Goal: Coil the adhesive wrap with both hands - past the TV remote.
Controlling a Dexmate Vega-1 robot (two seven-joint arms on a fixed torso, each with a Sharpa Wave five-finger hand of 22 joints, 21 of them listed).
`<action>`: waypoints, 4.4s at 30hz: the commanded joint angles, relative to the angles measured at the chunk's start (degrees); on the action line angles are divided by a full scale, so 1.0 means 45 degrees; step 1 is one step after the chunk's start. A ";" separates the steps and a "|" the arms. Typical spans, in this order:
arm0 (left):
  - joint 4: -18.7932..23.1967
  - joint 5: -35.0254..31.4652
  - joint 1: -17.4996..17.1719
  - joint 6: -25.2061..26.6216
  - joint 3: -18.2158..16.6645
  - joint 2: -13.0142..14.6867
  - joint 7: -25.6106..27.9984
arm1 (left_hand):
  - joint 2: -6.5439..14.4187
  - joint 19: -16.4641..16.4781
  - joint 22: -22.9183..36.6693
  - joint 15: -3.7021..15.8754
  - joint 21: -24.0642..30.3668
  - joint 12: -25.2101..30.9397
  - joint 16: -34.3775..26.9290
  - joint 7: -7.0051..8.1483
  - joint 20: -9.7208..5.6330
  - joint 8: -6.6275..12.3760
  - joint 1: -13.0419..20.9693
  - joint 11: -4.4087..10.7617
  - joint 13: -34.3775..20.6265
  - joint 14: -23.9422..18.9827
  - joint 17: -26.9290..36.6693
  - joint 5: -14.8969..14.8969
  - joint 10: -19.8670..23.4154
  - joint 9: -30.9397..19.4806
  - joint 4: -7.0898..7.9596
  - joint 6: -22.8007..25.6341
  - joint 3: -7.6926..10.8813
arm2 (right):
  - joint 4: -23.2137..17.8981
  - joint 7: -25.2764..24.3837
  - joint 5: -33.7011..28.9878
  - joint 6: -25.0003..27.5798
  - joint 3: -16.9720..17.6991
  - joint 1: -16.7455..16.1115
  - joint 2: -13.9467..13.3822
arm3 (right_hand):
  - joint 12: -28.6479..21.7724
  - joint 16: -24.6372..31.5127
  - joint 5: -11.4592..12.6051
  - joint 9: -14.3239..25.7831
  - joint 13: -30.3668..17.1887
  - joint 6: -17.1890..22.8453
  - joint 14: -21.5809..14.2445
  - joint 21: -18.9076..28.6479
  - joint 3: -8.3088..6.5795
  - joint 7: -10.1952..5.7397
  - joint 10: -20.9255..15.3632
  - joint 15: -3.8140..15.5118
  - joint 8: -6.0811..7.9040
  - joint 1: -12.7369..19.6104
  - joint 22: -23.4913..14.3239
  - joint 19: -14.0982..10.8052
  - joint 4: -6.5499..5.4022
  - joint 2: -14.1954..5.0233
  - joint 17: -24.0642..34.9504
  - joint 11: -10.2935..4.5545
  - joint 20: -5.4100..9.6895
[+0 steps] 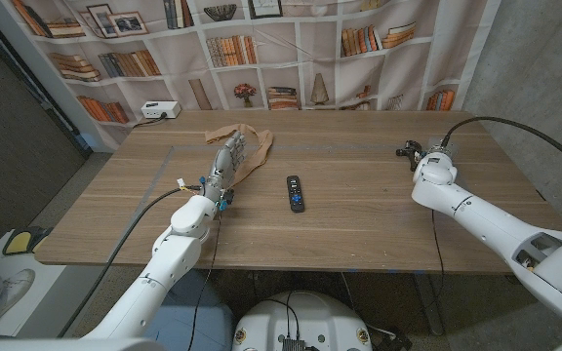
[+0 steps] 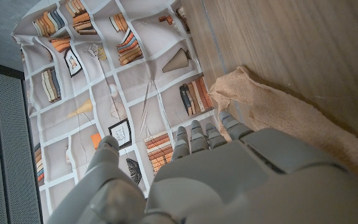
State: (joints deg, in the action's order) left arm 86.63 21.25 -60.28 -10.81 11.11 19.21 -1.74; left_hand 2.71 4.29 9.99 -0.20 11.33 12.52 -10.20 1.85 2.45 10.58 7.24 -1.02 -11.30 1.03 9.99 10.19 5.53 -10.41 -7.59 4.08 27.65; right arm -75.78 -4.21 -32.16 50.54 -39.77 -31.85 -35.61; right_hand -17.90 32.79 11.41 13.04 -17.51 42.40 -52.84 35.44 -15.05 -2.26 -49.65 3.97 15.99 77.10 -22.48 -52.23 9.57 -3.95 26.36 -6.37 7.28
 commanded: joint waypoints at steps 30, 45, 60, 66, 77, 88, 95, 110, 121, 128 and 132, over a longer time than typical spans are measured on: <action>0.0409 -0.0134 -0.0040 0.0137 0.0032 0.0099 0.0074 | 0.0132 0.0001 0.0055 0.0050 -0.0001 0.0050 -0.0055 0.0034 0.0015 0.0073 0.0082 0.0010 -0.0080 0.0077 0.0030 0.0045 0.0036 -0.0017 0.0004 0.0097 0.0008 | -0.5317 -0.1026 0.1902 -0.1481 0.2667 -0.2476 -0.2226 | -0.0402 -0.0015 -0.0045 0.0136 -0.0681 0.0958 -0.0814 0.0885 -0.0161 -0.0466 -0.0026 0.2147 0.0038 0.1268 -0.0370 0.0330 -0.0023 -0.0927 0.0672 0.0065 0.0419; 0.0601 -0.0096 -0.0144 0.0116 0.0037 0.0187 0.0106 | 0.0160 0.0003 0.0054 0.0044 0.0001 0.0048 -0.0057 0.0010 0.0026 0.0075 0.0111 0.0028 -0.0080 0.0071 0.0027 0.0045 0.0033 -0.0017 -0.0005 0.0116 0.0021 | -0.6615 -0.1044 0.2000 -0.1621 0.2991 -0.3116 -0.2904 | -0.0472 -0.0067 -0.0041 0.0150 -0.0924 0.1014 -0.0783 0.1174 -0.0140 -0.0508 0.0030 0.2148 0.0011 0.1295 -0.0468 0.0453 -0.0058 -0.0926 0.0850 0.0041 0.0417; 0.0822 0.0166 -0.0321 0.0199 -0.0072 0.0317 0.0002 | 0.0162 0.0003 0.0055 0.0046 0.0001 0.0074 -0.0059 0.0012 0.0025 0.0085 0.0115 0.0057 -0.0081 0.0068 0.0029 0.0041 0.0102 -0.0016 -0.0005 0.0159 0.0016 | -0.7711 -0.1354 0.2183 -0.2049 0.3480 -0.3888 -0.3427 | -0.0527 -0.0113 -0.0038 0.0160 -0.1108 0.1010 -0.0765 0.1402 -0.0130 -0.0494 0.0045 0.2147 -0.0025 0.1307 -0.0535 0.0548 -0.0083 -0.0935 0.0981 0.0033 0.0426; 0.0999 0.0174 -0.0423 0.0281 -0.0095 0.0408 0.0045 | 0.0160 -0.0005 0.0055 0.0030 -0.0002 0.0066 -0.0061 -0.0022 0.0034 0.0082 0.0111 -0.0007 -0.0081 0.0064 0.0029 0.0040 0.0084 -0.0016 -0.0002 0.0162 0.0010 | -0.8074 -0.1409 0.2343 -0.2368 0.3732 -0.4186 -0.3664 | -0.0548 -0.0125 -0.0035 0.0164 -0.1188 0.1010 -0.0779 0.1516 -0.0130 -0.0483 0.0051 0.2146 -0.0040 0.1312 -0.0565 0.0568 -0.0094 -0.0948 0.1042 0.0021 0.0427; 0.1468 0.0226 -0.0578 0.0472 -0.0151 0.0685 0.0006 | 0.0169 0.0054 0.0057 0.0019 0.0020 0.0056 -0.0061 -0.0053 -0.0002 0.0074 0.0108 0.0054 -0.0081 0.0064 0.0030 0.0040 0.0065 -0.0017 0.0004 0.0156 0.0007 | -0.8772 -0.1455 0.2762 -0.2929 0.4279 -0.4894 -0.4144 | -0.0567 -0.0150 -0.0039 0.0172 -0.1327 0.1000 -0.0787 0.1688 -0.0115 -0.0498 0.0104 0.2148 -0.0070 0.1315 -0.0612 0.0670 -0.0101 -0.0933 0.1149 0.0023 0.0447; 0.2220 0.0240 -0.0813 0.0984 -0.0289 0.1089 0.0119 | 0.0174 0.0037 0.0057 0.0012 0.0012 0.0064 -0.0061 -0.0056 -0.0001 0.0066 0.0107 -0.0024 -0.0081 0.0063 0.0031 0.0039 0.0088 -0.0017 0.0007 0.0141 0.0003 | -0.9299 -0.1608 0.2869 -0.3241 0.4519 -0.5299 -0.4390 | -0.0590 -0.0206 -0.0044 0.0180 -0.1476 0.1014 -0.0752 0.1873 -0.0104 -0.0524 0.0138 0.2147 -0.0091 0.1316 -0.0659 0.0800 -0.0110 -0.0921 0.1254 0.0018 0.0449; 0.2760 0.0232 -0.1016 0.1203 -0.0417 0.1372 0.0216 | 0.0179 0.0032 0.0057 0.0022 0.0010 0.0064 -0.0062 -0.0053 -0.0008 0.0067 0.0107 -0.0020 -0.0081 0.0059 0.0031 0.0040 0.0089 -0.0017 0.0009 0.0147 0.0002 | -0.9492 -0.1686 0.2860 -0.3291 0.4576 -0.5436 -0.4449 | -0.0604 -0.0241 -0.0045 0.0185 -0.1566 0.1002 -0.0738 0.1996 -0.0101 -0.0545 0.0156 0.2146 -0.0113 0.1314 -0.0684 0.0860 -0.0119 -0.0922 0.1315 0.0015 0.0457; 0.3188 -0.0103 -0.1184 0.1064 -0.0385 0.1506 0.0657 | 0.0180 0.0009 0.0057 -0.0002 0.0000 0.0066 -0.0056 -0.0031 0.0006 0.0072 0.0111 -0.0006 -0.0082 0.0073 0.0030 0.0039 0.0101 -0.0017 0.0008 0.0165 -0.0002 | -0.9542 -0.1846 0.2795 -0.3278 0.4614 -0.5606 -0.4469 | -0.0638 -0.0293 -0.0045 0.0196 -0.1762 0.1020 -0.0758 0.2269 -0.0101 -0.0528 0.0168 0.2145 -0.0142 0.1309 -0.0729 0.0999 -0.0134 -0.0933 0.1462 0.0025 0.0451; 0.3657 -0.0363 -0.1490 0.0901 -0.0391 0.1575 0.1108 | 0.0169 -0.0264 0.0057 0.0018 -0.0094 0.0129 -0.0051 -0.0082 -0.0039 0.0128 0.0111 0.0014 -0.0082 0.0094 0.0030 0.0036 0.0268 -0.0017 0.0004 0.0338 -0.0012 | -0.9661 -0.1803 0.2647 -0.3190 0.4540 -0.5671 -0.4609 | -0.0667 -0.0349 -0.0044 0.0206 -0.1931 0.1030 -0.0770 0.2512 -0.0104 -0.0536 0.0169 0.2139 -0.0170 0.1299 -0.0754 0.1114 -0.0143 -0.0935 0.1586 0.0008 0.0463; 0.3887 -0.0612 -0.1590 0.0871 -0.0397 0.1729 0.1338 | 0.0150 -0.0333 0.0057 0.0031 -0.0102 0.0160 -0.0053 -0.0089 -0.0043 0.0129 0.0101 0.0003 -0.0082 0.0095 0.0030 0.0033 0.0363 -0.0016 0.0004 0.0375 -0.0028 | -0.9690 -0.1708 0.2494 -0.3128 0.4433 -0.5617 -0.4702 | -0.0679 -0.0381 -0.0045 0.0211 -0.2010 0.1016 -0.0775 0.2620 -0.0107 -0.0534 0.0168 0.2140 -0.0190 0.1291 -0.0761 0.1185 -0.0148 -0.0936 0.1640 -0.0004 0.0463; 0.4030 -0.0803 -0.1627 0.0908 -0.0434 0.1848 0.1499 | 0.0143 -0.0340 0.0057 0.0023 -0.0096 0.0162 -0.0054 -0.0094 -0.0052 0.0129 0.0096 0.0026 -0.0082 0.0095 0.0031 0.0032 0.0376 -0.0016 0.0005 0.0391 -0.0034 | -0.9717 -0.1726 0.2455 -0.3169 0.4450 -0.5623 -0.4722 | -0.0682 -0.0404 -0.0045 0.0214 -0.2062 0.1014 -0.0774 0.2700 -0.0108 -0.0537 0.0179 0.2141 -0.0200 0.1287 -0.0765 0.1218 -0.0148 -0.0929 0.1677 0.0009 0.0458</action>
State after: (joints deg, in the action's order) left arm 102.94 19.30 -66.82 -6.59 9.40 26.52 3.31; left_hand 3.17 3.15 9.99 -0.20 11.00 12.74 -10.20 1.33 2.35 10.86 7.70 -0.81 -11.59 1.03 9.99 10.19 6.77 -10.41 -7.59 5.23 27.66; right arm -119.17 -12.40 -20.30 36.03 -19.33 -57.20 -56.38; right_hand -20.58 30.95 10.84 13.73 -26.45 46.78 -52.90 47.12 -15.33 -4.59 -49.06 4.06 15.14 77.76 -25.65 -47.09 8.89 -3.29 33.66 -6.05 5.66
